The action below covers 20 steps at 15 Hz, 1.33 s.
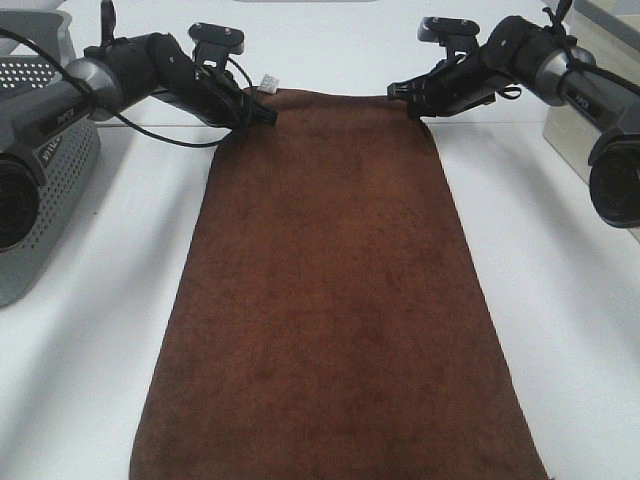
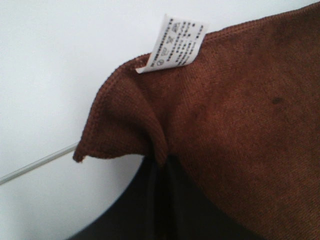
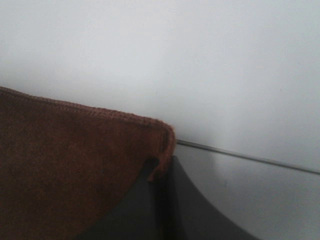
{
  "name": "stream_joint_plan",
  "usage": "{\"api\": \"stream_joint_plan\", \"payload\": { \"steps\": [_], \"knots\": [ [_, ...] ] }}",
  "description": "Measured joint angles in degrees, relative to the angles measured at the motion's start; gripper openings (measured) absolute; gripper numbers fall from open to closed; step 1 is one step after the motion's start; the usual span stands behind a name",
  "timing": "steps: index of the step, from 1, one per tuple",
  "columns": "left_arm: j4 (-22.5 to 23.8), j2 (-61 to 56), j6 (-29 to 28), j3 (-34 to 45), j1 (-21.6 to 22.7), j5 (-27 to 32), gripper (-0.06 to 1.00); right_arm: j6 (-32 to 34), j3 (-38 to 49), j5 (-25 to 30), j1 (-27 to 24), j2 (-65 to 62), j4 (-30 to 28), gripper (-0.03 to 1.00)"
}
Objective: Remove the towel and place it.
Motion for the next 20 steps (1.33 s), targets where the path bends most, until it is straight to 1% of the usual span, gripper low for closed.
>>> {"api": "stream_joint_plan", "payload": {
  "steps": [12,18,20],
  "knots": [
    [-0.69,2.52,-0.06,-0.06,0.0,-6.25,0.0,-1.2,0.0,-3.38,0.0,2.58,1.32,0.01],
    [-1.03,4.01,-0.06,-0.11,0.0,-6.82,0.0,-1.2,0.0,-4.7,0.0,3.27,1.49,0.01],
    [-1.03,4.24,-0.06,-0.11,0.0,-7.28,0.0,-1.2,0.0,-6.59,0.0,3.27,1.6,0.01]
  ]
}}
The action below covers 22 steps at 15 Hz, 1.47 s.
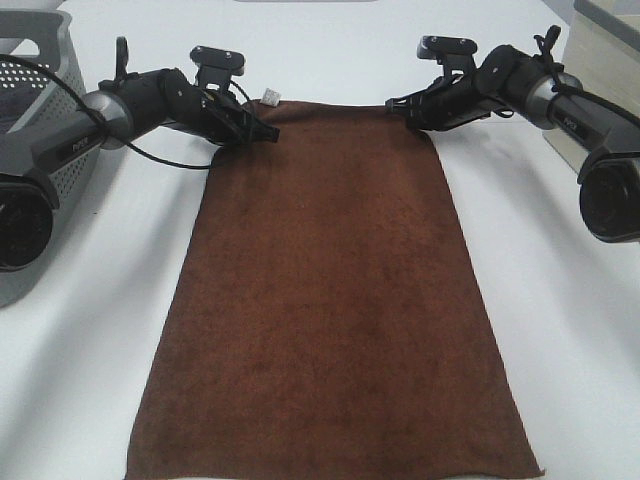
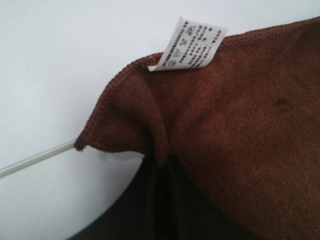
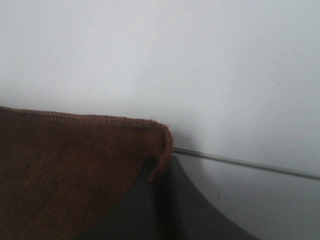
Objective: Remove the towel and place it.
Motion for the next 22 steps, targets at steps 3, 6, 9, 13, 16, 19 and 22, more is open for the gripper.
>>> {"api": "stream_joint_plan", "payload": {
  "steps": [3,6,9,13,16,19,22],
  "knots": [
    [0.0,0.0,0.0,0.0,0.0,-0.69,0.0,-0.4,0.0,-0.8,0.0,0.0,1.03,0.01],
    [-0.06,0.46,0.0,0.0,0.0,-1.09,0.0,-0.97,0.0,-0.8,0.0,0.0,1.49,0.01],
    [-0.46,0.8,0.0,0.0,0.0,-1.89,0.04,-1.49,0.0,-0.8,0.0,0.0,1.6,0.03],
    [-0.34,0.8,0.0,0.0,0.0,-2.23,0.22,-1.55,0.0,-0.86,0.0,0.0,1.6,0.3],
    [1.2,0.86,0.0,0.0,0.0,-2.75,0.35,-1.78,0.0,-2.01,0.0,0.0,1.6,0.52],
    [3.72,0.86,0.0,0.0,0.0,-5.33,0.56,-1.72,0.0,-4.58,-0.52,0.0,1.09,0.58],
    [4.24,0.86,0.0,0.0,0.0,-5.84,0.6,-1.72,0.0,-5.21,-1.26,0.0,0.8,0.59]
  ]
}}
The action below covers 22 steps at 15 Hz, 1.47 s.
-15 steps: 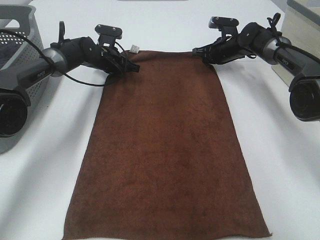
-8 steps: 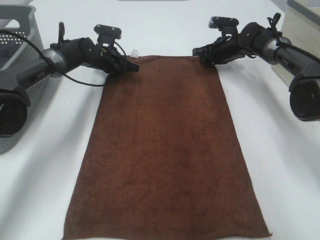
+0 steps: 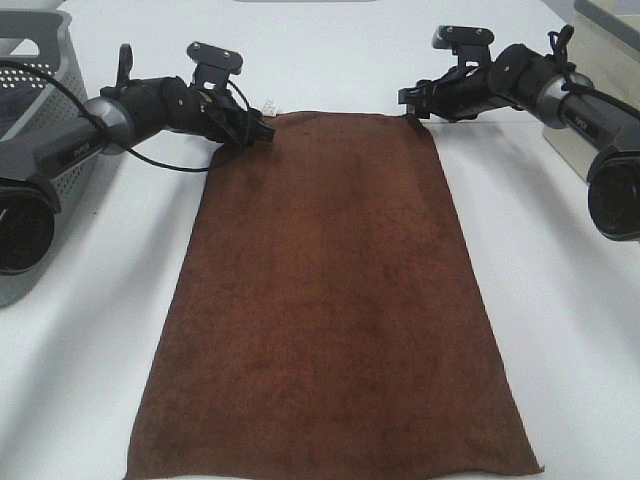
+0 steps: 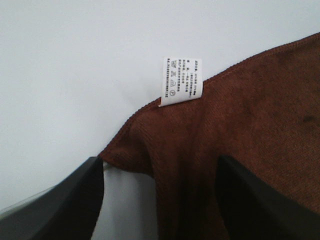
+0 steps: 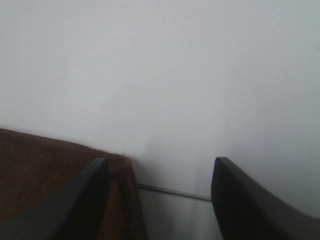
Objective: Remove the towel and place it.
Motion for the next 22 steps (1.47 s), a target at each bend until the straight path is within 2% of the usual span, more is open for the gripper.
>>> {"api": "stream_joint_plan", "payload": {
  "steps": [10,12,18,22],
  "knots": [
    [4.35,0.92,-0.17,0.0,0.57,-1.89,0.6,-0.11,1.32,-0.06,-0.06,0.8,0.4,0.59],
    [3.61,0.92,-0.29,0.0,1.55,-1.83,0.6,-0.11,1.32,-0.06,-0.06,0.8,0.4,0.59],
    [-2.69,1.26,-3.72,0.0,2.86,-1.83,0.6,-0.11,1.32,-0.06,-0.06,0.8,0.46,0.59],
    [-4.01,1.32,-4.07,0.0,2.86,-1.78,0.6,-1.89,0.69,-1.72,0.06,0.86,4.76,0.59]
  ]
}}
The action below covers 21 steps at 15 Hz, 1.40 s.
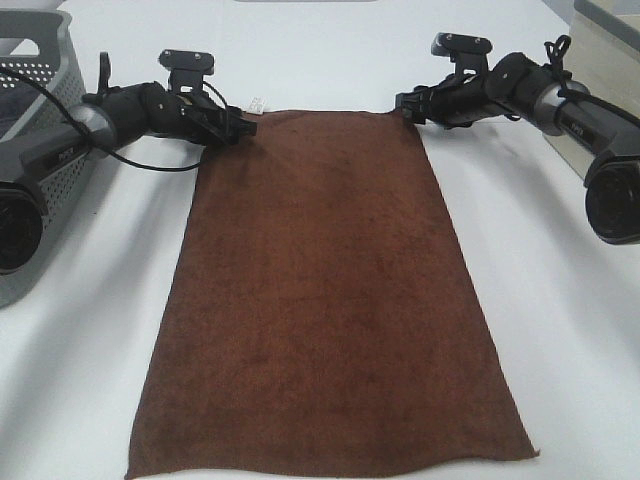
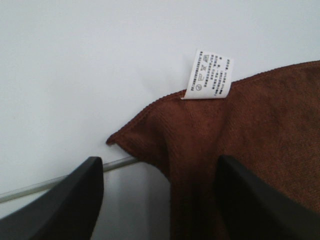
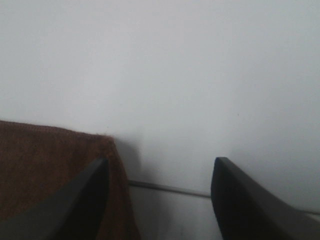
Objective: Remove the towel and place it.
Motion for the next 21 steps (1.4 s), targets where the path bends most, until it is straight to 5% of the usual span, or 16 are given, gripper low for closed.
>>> {"api": "stream_joint_plan", "payload": {
  "steps": [8,21],
  "knots": [
    [-0.23,0.0,-0.06,0.0,-0.92,0.0,0.6,-7.1,-0.06,-5.27,0.63,2.41,0.97,0.59],
    [0.8,0.0,-0.06,0.0,1.49,-0.11,0.6,-7.1,-0.17,-5.44,0.52,2.52,-3.32,0.57]
  ]
}}
